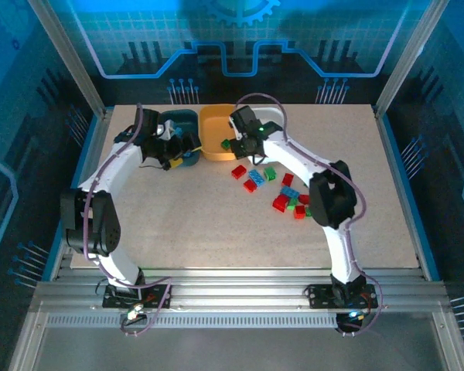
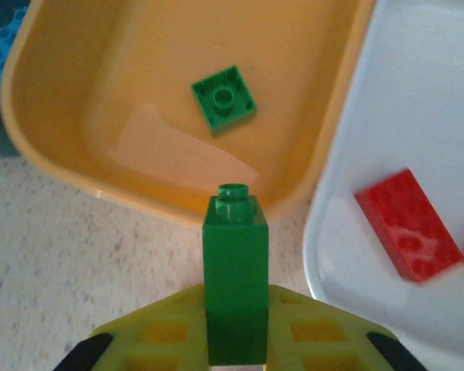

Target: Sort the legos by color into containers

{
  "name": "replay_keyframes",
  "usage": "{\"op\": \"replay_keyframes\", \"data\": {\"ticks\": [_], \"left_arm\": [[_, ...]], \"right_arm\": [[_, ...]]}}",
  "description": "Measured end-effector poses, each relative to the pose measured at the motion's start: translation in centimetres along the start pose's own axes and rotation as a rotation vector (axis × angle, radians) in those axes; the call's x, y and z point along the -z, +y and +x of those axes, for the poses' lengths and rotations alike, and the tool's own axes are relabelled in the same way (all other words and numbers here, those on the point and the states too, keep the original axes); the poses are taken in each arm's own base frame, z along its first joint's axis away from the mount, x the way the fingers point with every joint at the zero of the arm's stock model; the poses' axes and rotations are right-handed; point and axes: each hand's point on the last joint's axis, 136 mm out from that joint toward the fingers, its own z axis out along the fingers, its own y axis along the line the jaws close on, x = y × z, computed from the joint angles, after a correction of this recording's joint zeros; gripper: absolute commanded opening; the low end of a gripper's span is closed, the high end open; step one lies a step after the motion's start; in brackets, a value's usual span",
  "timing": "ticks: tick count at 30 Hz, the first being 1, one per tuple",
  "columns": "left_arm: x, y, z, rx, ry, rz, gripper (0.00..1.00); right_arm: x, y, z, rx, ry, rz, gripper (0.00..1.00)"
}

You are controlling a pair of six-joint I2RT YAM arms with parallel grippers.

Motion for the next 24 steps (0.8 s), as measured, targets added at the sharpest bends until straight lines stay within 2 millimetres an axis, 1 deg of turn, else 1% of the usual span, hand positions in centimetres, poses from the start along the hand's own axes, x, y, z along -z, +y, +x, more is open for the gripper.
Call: {"op": "replay_keyframes", "data": {"ticks": [3, 6, 7, 9, 10, 12, 15, 17, 20, 22, 24], "left_arm": [[-0.2, -0.4, 0.3, -0.008, 0.009, 0.009, 0.96], [-0.2, -0.6, 0.4, -0.011, 0.014, 0.015, 0.96], [-0.2, -0.6, 0.4, -0.011, 0.015, 0.017, 0.96], [-0.2, -0.7, 0.5, -0.011, 0.015, 0.020, 0.96], [-0.2, -0.7, 0.4, -0.013, 0.014, 0.021, 0.96], [-0.3, -0.8, 0.4, -0.016, 0.012, 0.024, 0.96], [-0.3, -0.9, 0.5, -0.018, 0.014, 0.024, 0.96], [-0.3, -0.9, 0.5, -0.019, 0.016, 0.025, 0.96], [-0.4, -1.0, 0.6, -0.021, 0.018, 0.026, 0.96], [-0.5, -1.1, 0.7, -0.023, 0.020, 0.026, 0.96], [-0.5, -1.2, 0.8, -0.026, 0.022, 0.027, 0.96]], "right_arm": [[-1.7, 0.3, -0.7, 0.001, 0.011, -0.020, 0.20], [-2.4, 0.8, -1.4, -0.001, 0.014, -0.044, 0.23], [-2.4, 0.9, -1.8, -0.001, 0.009, -0.052, 0.27], [-2.3, 1.3, -2.6, 0.008, -0.004, -0.066, 0.50], [-2.3, 1.4, -2.9, 0.005, -0.006, -0.068, 0.56], [-2.0, 1.4, -3.4, 0.011, -0.013, -0.068, 0.60], [-1.8, 1.3, -3.3, 0.012, -0.009, -0.062, 0.61], [-1.6, 1.1, -2.6, 0.012, 0.007, -0.055, 0.61], [-0.6, 0.6, -0.5, 0.008, 0.050, -0.035, 0.57], [0.5, 0.4, 1.4, 0.008, 0.081, -0.026, 0.55], [1.7, 0.4, 4.0, 0.015, 0.119, -0.021, 0.53]]}}
